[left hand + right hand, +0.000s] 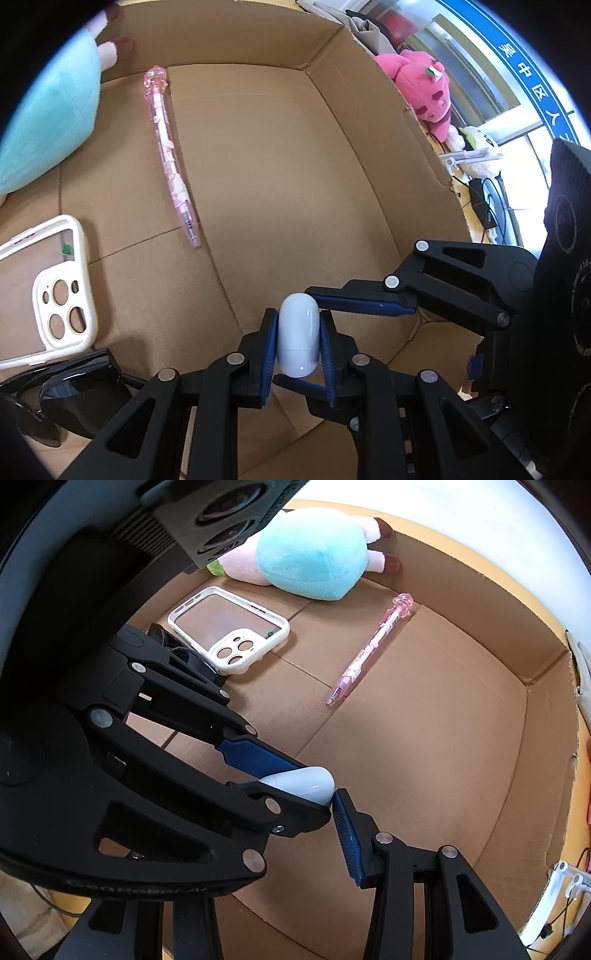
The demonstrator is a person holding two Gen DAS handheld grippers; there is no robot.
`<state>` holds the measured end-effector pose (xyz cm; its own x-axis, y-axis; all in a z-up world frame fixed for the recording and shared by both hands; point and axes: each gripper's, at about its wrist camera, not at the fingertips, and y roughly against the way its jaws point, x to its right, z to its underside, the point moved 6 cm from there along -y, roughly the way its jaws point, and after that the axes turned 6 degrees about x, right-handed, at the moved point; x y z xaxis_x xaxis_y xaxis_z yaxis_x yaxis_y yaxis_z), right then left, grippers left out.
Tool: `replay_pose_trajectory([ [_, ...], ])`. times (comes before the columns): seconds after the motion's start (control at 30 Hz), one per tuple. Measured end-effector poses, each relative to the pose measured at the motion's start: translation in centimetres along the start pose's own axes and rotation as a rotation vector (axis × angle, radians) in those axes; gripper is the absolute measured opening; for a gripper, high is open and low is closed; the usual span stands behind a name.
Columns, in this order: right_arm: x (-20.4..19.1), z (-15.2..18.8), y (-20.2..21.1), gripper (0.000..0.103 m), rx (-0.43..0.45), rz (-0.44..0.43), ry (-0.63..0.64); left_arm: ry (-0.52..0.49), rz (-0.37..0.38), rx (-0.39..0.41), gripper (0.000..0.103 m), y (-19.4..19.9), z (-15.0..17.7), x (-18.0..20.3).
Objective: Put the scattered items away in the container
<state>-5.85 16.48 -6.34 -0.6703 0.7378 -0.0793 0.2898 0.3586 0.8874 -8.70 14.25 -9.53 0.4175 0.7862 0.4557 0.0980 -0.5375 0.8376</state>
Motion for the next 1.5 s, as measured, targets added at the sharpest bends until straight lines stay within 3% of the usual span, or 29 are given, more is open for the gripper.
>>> replay_pose_trajectory([
  [0.27, -0.4, 0.1, 0.3, 0.047, 0.001, 0.005, 0.002, 0.006, -0.017, 0.015, 0.023, 0.5, 0.1, -0.4],
  [0.4, -0.5, 0.3, 0.6, 0.048, 0.005, 0.001, -0.005, -0.002, -0.054, 0.036, 0.03, 0.9, 0.0, -0.6],
  [0.47, -0.4, 0.3, 0.9, 0.052, 0.015, -0.002, -0.014, -0.007, -0.08, 0.055, 0.031, 1.3, 0.0, -0.7],
  [0.53, -0.2, 0.3, 1.4, 0.064, 0.033, 0.002, -0.027, -0.009, -0.102, 0.081, 0.032, 1.8, -0.1, -0.7],
  [0.67, 0.1, 0.1, 3.1, 0.076, 0.097, 0.021, -0.066, -0.026, -0.157, 0.16, 0.036, 3.6, 0.0, -0.4],
  [0.73, -0.1, -0.4, 4.5, 0.089, 0.154, 0.033, -0.103, -0.049, -0.211, 0.224, 0.038, 5.0, 0.3, -0.1],
  [0.8, 0.0, 0.4, 6.4, 0.096, 0.22, 0.051, -0.145, -0.075, -0.286, 0.302, 0.05, 6.7, 0.9, 0.2],
  [1.0, -1.9, 2.5, 10.6, 0.103, 0.355, 0.067, -0.247, -0.101, -0.518, 0.574, 0.076, 12.6, 3.9, 1.8],
  [1.07, -2.6, 3.2, 10.1, 0.103, 0.366, 0.104, -0.274, -0.085, -0.578, 0.636, 0.078, 14.1, 5.3, 1.9],
  [1.17, -3.8, 4.0, 9.2, 0.103, 0.347, 0.15, -0.292, -0.059, -0.623, 0.682, 0.078, 15.5, 6.9, 1.9],
  [1.37, -4.9, 5.1, 10.0, 0.103, 0.367, 0.282, -0.308, 0.039, -0.652, 0.701, 0.078, 16.7, 9.4, 1.1],
  [1.5, -5.2, 4.9, 10.5, 0.103, 0.387, 0.303, -0.298, 0.036, -0.669, 0.706, 0.078, 17.0, 10.4, 1.3],
])
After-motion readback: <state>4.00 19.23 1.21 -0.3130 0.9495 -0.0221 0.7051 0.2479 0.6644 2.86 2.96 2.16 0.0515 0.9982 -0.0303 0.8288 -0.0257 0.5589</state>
